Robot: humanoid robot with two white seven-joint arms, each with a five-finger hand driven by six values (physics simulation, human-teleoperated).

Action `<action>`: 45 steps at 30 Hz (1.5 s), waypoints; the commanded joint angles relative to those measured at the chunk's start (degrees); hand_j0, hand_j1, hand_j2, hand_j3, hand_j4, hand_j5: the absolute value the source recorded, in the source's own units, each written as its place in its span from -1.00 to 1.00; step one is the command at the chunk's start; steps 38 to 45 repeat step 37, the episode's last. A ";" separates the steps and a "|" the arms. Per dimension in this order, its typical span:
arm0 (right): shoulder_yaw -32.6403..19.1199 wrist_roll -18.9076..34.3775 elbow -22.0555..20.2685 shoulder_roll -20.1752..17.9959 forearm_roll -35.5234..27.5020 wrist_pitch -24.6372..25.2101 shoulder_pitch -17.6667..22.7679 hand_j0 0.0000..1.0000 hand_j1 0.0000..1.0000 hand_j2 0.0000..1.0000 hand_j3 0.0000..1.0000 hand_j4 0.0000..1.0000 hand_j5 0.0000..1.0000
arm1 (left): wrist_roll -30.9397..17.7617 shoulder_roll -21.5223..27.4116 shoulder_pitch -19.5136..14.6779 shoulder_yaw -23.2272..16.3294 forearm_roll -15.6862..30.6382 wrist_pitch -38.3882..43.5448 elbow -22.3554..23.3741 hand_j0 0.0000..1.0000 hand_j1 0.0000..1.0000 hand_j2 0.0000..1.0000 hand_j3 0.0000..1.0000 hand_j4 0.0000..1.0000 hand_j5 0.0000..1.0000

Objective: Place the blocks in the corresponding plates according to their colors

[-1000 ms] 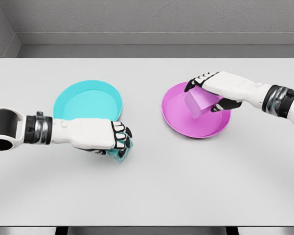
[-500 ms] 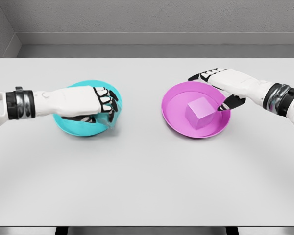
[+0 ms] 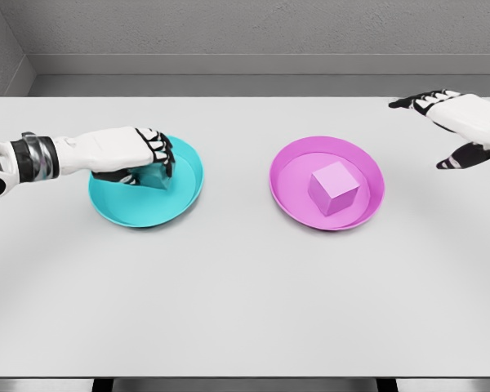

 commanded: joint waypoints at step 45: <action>-1.37 0.51 -0.29 -0.09 0.43 -11.48 3.34 1.00 1.00 1.00 1.00 1.00 1.00 | 0.22 14.15 14.94 16.11 12.27 0.12 -1.42 1.00 1.00 1.00 1.00 1.00 1.00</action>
